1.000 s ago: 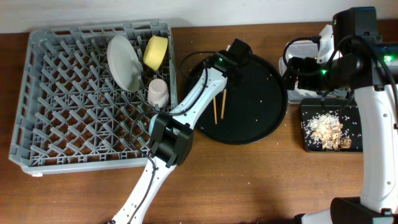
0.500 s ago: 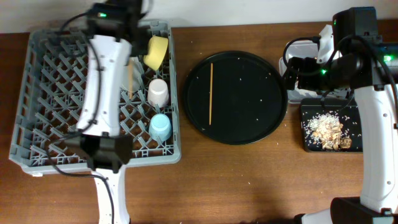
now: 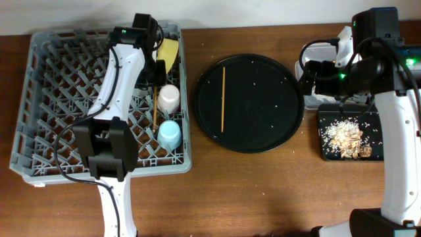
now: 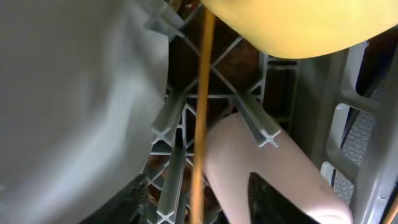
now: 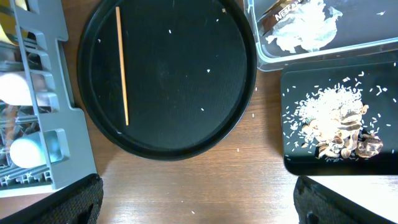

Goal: Sort waste into correct bins and load items into the dishwasher rack
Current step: 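Pick the second chopstick with the left gripper and put it in the rack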

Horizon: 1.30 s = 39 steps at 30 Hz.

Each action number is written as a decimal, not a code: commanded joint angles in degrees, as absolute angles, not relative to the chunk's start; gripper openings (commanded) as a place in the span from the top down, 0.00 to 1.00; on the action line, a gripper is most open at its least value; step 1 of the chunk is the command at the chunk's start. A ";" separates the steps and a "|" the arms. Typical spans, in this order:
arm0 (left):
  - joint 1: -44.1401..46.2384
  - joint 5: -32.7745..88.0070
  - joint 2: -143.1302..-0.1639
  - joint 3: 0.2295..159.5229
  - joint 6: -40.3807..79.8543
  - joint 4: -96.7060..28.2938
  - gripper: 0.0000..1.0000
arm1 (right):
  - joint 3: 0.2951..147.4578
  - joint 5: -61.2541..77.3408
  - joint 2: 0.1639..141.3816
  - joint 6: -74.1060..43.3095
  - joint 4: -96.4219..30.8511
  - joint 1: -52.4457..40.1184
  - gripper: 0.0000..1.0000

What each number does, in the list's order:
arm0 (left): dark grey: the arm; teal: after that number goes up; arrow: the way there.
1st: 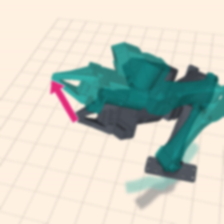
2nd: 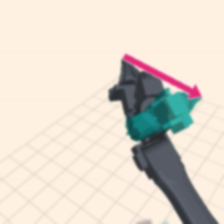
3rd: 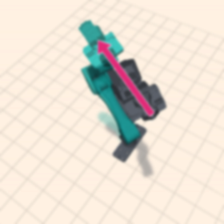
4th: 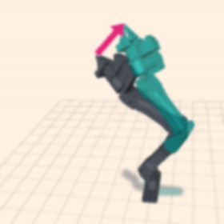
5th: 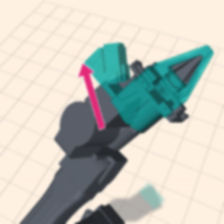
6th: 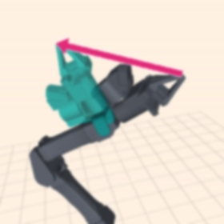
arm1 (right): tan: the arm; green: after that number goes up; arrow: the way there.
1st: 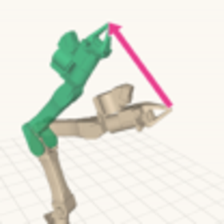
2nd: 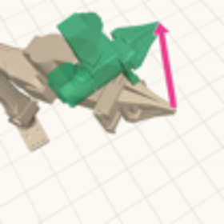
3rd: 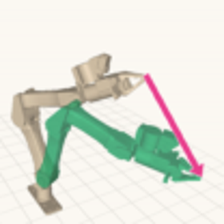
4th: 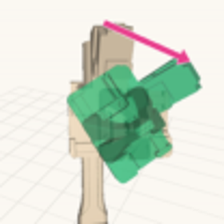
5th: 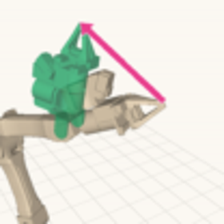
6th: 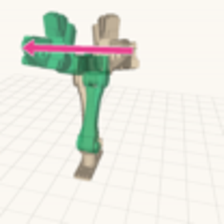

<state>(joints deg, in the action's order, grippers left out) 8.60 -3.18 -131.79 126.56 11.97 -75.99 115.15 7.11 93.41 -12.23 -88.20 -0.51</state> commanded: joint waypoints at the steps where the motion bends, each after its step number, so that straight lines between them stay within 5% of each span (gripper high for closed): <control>1: 8.73 -2.72 -129.69 127.74 12.10 -76.34 0.35 | 115.28 7.03 93.30 -12.43 -88.09 -0.36 0.02; 6: 17.12 -2.72 -122.78 126.96 12.14 -70.19 0.35 | 115.28 7.03 93.30 -12.43 -88.07 -0.36 0.02; 10: 26.13 -6.00 -127.04 116.62 16.80 -55.72 0.46 | 115.28 7.03 93.30 -12.43 -88.07 -0.36 0.02; 20: 31.40 -7.49 -140.29 115.63 20.86 -44.34 0.56 | 115.28 7.03 93.30 -12.43 -88.07 -0.36 0.02; 22: 31.53 -7.53 -140.53 115.63 21.02 -44.10 0.67 | 115.28 7.03 93.30 -12.43 -88.07 -0.36 0.01; 25: 32.40 -7.53 -143.57 115.61 21.02 -43.55 0.69 | 115.28 7.03 93.30 -12.43 -88.07 -0.36 0.01; 26: 32.53 -7.57 -144.03 115.52 21.02 -43.57 0.77 | 115.28 7.03 93.30 -12.43 -88.07 -0.36 0.02; 27: 32.53 -7.46 -144.00 115.52 21.06 -43.27 0.95 | 115.28 7.03 93.30 -12.43 -88.07 -0.36 0.02; 28: 32.53 -7.29 -143.98 115.70 21.21 -42.94 0.99 | 115.28 7.03 93.30 -12.43 -88.07 -0.36 0.02; 36: 24.08 -14.48 -126.91 149.03 10.37 -80.44 0.99 | 115.28 7.03 93.30 -12.43 -88.07 -0.36 0.02; 39: 15.66 -14.22 -125.01 148.66 10.39 -88.40 0.99 | 115.28 7.03 93.30 -12.43 -88.07 -0.36 0.02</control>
<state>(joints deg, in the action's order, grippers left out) 20.64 -13.52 -123.83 149.38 11.73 -85.36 115.18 7.11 93.41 -12.21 -88.07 -0.51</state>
